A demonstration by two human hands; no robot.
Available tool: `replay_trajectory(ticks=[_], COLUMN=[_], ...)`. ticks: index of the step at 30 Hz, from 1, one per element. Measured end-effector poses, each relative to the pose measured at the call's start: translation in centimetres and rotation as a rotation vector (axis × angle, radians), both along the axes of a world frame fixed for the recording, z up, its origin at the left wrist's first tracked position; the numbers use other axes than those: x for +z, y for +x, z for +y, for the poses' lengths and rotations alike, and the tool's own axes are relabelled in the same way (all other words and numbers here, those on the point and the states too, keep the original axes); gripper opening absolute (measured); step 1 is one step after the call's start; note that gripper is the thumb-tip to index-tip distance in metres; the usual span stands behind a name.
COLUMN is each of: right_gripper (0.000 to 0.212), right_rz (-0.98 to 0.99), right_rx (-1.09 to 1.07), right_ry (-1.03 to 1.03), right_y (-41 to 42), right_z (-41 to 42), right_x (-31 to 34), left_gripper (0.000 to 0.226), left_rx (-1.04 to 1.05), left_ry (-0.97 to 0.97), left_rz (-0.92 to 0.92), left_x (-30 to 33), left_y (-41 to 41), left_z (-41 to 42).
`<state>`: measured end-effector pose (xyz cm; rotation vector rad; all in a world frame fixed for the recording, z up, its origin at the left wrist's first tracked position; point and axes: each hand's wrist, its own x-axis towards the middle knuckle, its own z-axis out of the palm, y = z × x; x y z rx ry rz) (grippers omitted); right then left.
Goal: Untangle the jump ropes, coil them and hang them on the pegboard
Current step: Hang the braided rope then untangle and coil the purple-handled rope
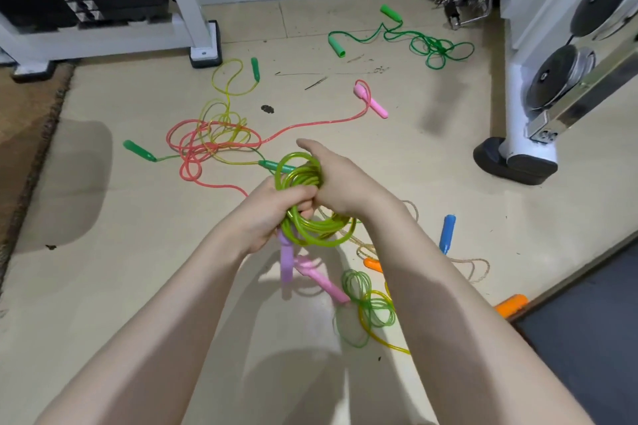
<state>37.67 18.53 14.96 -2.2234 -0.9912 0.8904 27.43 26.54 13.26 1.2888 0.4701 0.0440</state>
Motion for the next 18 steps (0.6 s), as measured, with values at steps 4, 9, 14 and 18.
replay_trajectory(ticks=[4,9,14,18], right_gripper=[0.031,0.036,0.061,0.04], right_rz=[0.0,-0.176,0.595,0.665], right_rx=[-0.142,-0.531,-0.362,-0.13], right_ry=[-0.053,0.042,0.492,0.476], right_y=[0.2,0.6,7.5,11.0], right_z=[0.3,0.8,-2.3,-4.8], right_x=[-3.4,-4.1,1.7,10.6], left_gripper=[0.025,0.007,0.009,0.006], left_rx=[-0.099,-0.214,-0.224,-0.323], left_ry=[0.22,0.354,0.31,0.251], left_rz=[0.07,0.099,-0.005,0.049], left_x=[0.3,2.8,7.6,13.8], left_y=[0.3,3.6,8.2,9.9], left_z=[1.4,2.1,1.6,1.2])
